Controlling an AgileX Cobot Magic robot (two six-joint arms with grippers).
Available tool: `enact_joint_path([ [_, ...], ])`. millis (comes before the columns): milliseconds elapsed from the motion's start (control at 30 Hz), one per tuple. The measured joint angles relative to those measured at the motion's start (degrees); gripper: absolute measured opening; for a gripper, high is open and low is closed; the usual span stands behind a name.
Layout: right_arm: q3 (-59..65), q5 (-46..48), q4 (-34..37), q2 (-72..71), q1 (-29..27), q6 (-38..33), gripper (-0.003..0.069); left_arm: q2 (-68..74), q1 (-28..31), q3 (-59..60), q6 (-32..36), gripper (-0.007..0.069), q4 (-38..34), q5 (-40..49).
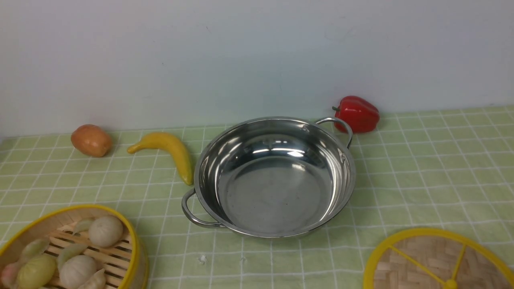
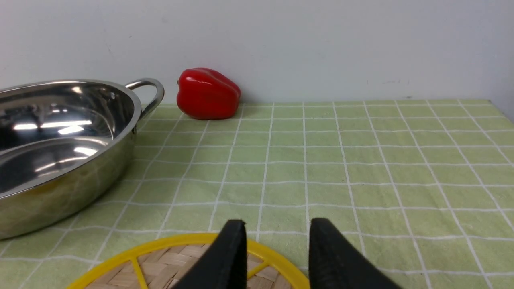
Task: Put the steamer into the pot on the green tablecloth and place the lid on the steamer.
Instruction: 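Grasp the rim of the steamer basket holding the buns with the left gripper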
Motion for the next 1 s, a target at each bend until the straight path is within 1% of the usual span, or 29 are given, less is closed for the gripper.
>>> enact_joint_path([
  [67,0.0,0.0,0.0,0.0,0.0,0.0,0.0242,0.0,0.0,-2.39,-0.15,0.0243,0.25,6.56],
  [133,0.0,0.0,0.0,0.0,0.0,0.0,0.0242,-0.05,0.0,-7.11,-0.15,0.0243,1.55,16.01],
  [167,0.0,0.0,0.0,0.0,0.0,0.0,0.0242,-0.05,0.0,-7.52,-0.15,0.0243,1.55,16.01],
  [200,0.0,0.0,0.0,0.0,0.0,0.0,0.0242,-0.11,0.0,-10.43,0.13,0.0243,2.48,21.31],
  [267,0.0,0.0,0.0,0.0,0.0,0.0,0.0242,-0.16,0.0,-13.03,0.71,0.0243,3.37,25.02],
  [367,0.0,0.0,0.0,0.0,0.0,0.0,0.0242,-0.21,0.0,-21.17,4.62,0.0243,6.26,37.29],
  [400,0.0,0.0,0.0,0.0,0.0,0.0,0.0242,-0.12,0.0,-21.6,4.85,0.0243,6.39,38.04],
  [433,0.0,0.0,0.0,0.0,0.0,0.0,0.0242,0.96,0.0,-24.41,6.4,0.0243,6.97,43.54],
  [533,0.0,0.0,0.0,0.0,0.0,0.0,0.0242,4.16,0.0,-28.56,8.88,0.0243,7.39,53.45],
  [567,0.0,0.0,0.0,0.0,0.0,0.0,0.0242,7.91,0.0,-30.97,11.35,0.0243,7.52,60.06],
  [600,0.0,0.0,0.0,0.0,0.0,0.0,0.0242,8.36,0.0,-31.22,11.69,0.0243,7.52,60.73],
  [633,0.0,0.0,0.0,0.0,0.0,0.0,0.0242,10.33,0.0,-32.1,13.09,0.0243,7.58,63.23],
  [700,0.0,0.0,0.0,0.0,0.0,0.0,0.0242,17.44,0.0,-34.24,19.04,0.0243,7.63,69.45],
  [733,0.0,0.0,0.0,0.0,0.0,0.0,0.0242,19.78,0.0,-34.67,21.34,0.0243,7.63,70.82],
  [767,0.0,0.0,0.0,0.0,0.0,0.0,0.0242,23.77,0.0,-35.15,25.99,0.0243,7.63,72.48],
  [833,0.0,0.0,0.0,0.0,0.0,0.0,0.0242,28.23,0.0,-35.28,31.43,0.0243,7.63,73.88],
  [867,0.0,0.0,0.0,0.0,0.0,0.0,0.0242,28.76,0.0,-35.28,33.04,0.0243,7.63,74.19],
  [900,0.0,0.0,0.0,0.0,0.0,0.0,0.0242,32.77,-0.07,-35.32,38.41,0.0243,7.63,74.78],
  [1000,0.0,0.0,0.0,0.0,0.0,0.0,0.0242,39.35,-0.93,-35.43,47.02,0.0243,5.05,74.29],
])
